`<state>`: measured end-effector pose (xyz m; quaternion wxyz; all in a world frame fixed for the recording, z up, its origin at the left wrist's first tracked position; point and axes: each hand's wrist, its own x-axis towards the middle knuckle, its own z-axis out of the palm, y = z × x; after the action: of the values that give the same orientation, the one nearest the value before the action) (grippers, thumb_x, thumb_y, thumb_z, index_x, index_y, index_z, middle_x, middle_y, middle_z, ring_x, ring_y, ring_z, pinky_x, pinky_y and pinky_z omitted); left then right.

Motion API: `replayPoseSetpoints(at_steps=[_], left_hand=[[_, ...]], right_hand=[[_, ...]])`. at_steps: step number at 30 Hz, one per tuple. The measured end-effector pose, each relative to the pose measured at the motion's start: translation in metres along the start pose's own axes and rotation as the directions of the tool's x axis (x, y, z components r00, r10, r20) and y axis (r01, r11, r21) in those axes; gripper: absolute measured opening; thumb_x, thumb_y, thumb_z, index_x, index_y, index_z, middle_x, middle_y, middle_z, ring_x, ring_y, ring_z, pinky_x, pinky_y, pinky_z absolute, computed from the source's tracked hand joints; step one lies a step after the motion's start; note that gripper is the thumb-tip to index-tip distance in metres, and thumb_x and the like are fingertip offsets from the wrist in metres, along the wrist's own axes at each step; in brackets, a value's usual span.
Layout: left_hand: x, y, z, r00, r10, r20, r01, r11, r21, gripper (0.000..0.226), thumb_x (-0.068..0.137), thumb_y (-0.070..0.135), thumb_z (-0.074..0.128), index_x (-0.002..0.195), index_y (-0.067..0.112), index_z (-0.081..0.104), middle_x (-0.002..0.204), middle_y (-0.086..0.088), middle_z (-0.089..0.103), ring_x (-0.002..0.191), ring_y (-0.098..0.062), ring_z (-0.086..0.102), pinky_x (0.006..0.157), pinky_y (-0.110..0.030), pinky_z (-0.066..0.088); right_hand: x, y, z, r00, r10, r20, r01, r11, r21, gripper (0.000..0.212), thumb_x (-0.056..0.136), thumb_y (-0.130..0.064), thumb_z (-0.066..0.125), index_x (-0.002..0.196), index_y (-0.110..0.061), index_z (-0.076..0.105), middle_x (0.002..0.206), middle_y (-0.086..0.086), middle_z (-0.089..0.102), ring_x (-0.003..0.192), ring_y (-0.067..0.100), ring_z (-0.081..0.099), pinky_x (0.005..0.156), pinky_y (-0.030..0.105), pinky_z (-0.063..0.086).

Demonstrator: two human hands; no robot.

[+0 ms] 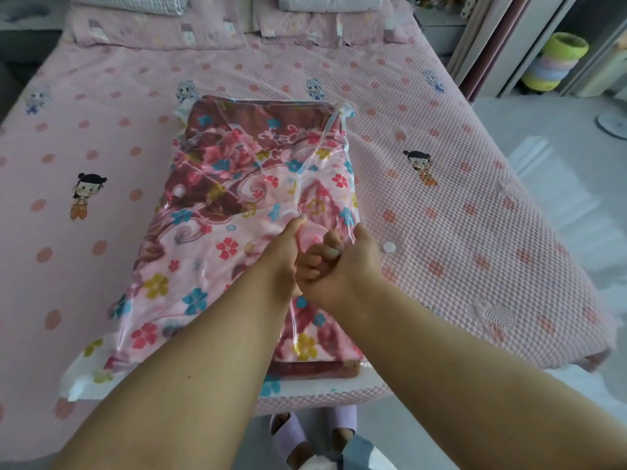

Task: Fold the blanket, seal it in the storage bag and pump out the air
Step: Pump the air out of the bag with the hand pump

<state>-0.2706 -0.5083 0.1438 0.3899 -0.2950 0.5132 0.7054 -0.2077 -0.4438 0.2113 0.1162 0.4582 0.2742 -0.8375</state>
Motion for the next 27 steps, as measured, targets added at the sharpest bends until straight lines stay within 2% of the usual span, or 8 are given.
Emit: replayPoseSetpoints(at_steps=[3,6,8,13,18,21,24,27], left_hand=[[0.006,-0.002,-0.004,1.000,0.008,-0.009,-0.008,1.000,0.005,0.061,0.089,0.060,0.048,0.058,0.010,0.063,0.040,0.002,0.051,0.034,-0.005,0.048,0.038,-0.010,0.038],[0.008,-0.002,-0.009,0.991,0.055,-0.122,-0.055,0.998,-0.001,0.047,0.080,0.061,0.061,0.087,0.014,0.062,0.055,0.001,0.057,0.040,-0.008,0.049,0.044,-0.018,0.032],[0.008,-0.001,-0.006,0.990,0.065,-0.126,-0.062,0.998,0.027,0.049,0.082,0.062,0.058,0.092,0.014,0.064,0.060,0.000,0.059,0.038,-0.007,0.048,0.039,-0.016,0.032],[0.001,-0.002,-0.002,0.996,0.092,0.013,-0.093,0.993,0.077,0.070,0.098,0.049,0.040,0.043,0.009,0.057,0.034,0.003,0.048,0.029,-0.002,0.046,0.040,-0.009,0.039],[0.005,-0.003,-0.009,0.989,0.072,-0.125,-0.070,0.997,0.023,0.047,0.084,0.061,0.057,0.080,0.015,0.061,0.045,0.003,0.054,0.034,-0.006,0.045,0.041,-0.017,0.031],[0.005,-0.004,-0.006,0.994,0.047,-0.102,-0.043,0.998,0.045,0.060,0.085,0.065,0.053,0.078,0.007,0.069,0.050,0.000,0.059,0.040,-0.007,0.052,0.039,-0.016,0.038],[0.004,-0.003,-0.002,0.997,0.073,-0.012,-0.072,0.996,0.047,0.067,0.096,0.054,0.041,0.051,0.007,0.058,0.036,0.003,0.050,0.035,-0.003,0.048,0.047,-0.009,0.042],[0.007,-0.004,-0.003,0.994,0.092,-0.055,-0.087,0.992,0.095,0.051,0.091,0.057,0.047,0.071,0.011,0.054,0.042,0.004,0.052,0.032,-0.003,0.046,0.043,-0.016,0.041]], right_hand=[[-0.010,0.003,-0.020,0.983,-0.115,0.142,0.130,0.986,-0.101,0.064,0.093,-0.061,0.032,0.046,-0.018,0.030,0.045,-0.004,0.026,0.044,0.012,0.026,0.045,0.019,0.019],[-0.048,0.009,-0.028,0.989,0.053,0.138,-0.051,0.999,-0.012,0.062,0.089,-0.061,0.036,0.046,-0.017,0.027,0.046,-0.004,0.023,0.044,0.011,0.025,0.045,0.017,0.016],[-0.041,0.006,-0.030,0.995,0.025,0.093,-0.023,1.000,-0.019,0.063,0.089,-0.062,0.035,0.045,-0.017,0.027,0.044,-0.005,0.023,0.043,0.011,0.025,0.044,0.017,0.016],[0.006,-0.002,-0.003,0.996,-0.078,0.039,0.080,0.995,-0.065,0.065,0.093,-0.063,0.032,0.046,-0.018,0.032,0.043,-0.005,0.028,0.041,0.012,0.027,0.044,0.019,0.020],[-0.046,0.011,-0.030,0.988,0.072,0.136,-0.073,0.997,0.000,0.063,0.090,-0.062,0.036,0.047,-0.017,0.027,0.045,-0.004,0.022,0.044,0.010,0.025,0.045,0.017,0.015],[-0.028,0.004,-0.024,0.997,0.038,0.071,-0.039,0.999,0.015,0.065,0.090,-0.064,0.034,0.045,-0.017,0.029,0.044,-0.005,0.024,0.042,0.011,0.026,0.043,0.016,0.016],[0.006,0.000,0.001,1.000,-0.008,-0.004,0.008,0.999,-0.036,0.066,0.092,-0.065,0.032,0.045,-0.018,0.031,0.043,-0.005,0.028,0.040,0.012,0.028,0.041,0.015,0.019],[-0.010,0.002,-0.022,0.982,-0.121,0.145,0.134,0.988,-0.082,0.062,0.093,-0.060,0.033,0.047,-0.018,0.032,0.044,-0.005,0.027,0.040,0.011,0.027,0.042,0.015,0.018]])
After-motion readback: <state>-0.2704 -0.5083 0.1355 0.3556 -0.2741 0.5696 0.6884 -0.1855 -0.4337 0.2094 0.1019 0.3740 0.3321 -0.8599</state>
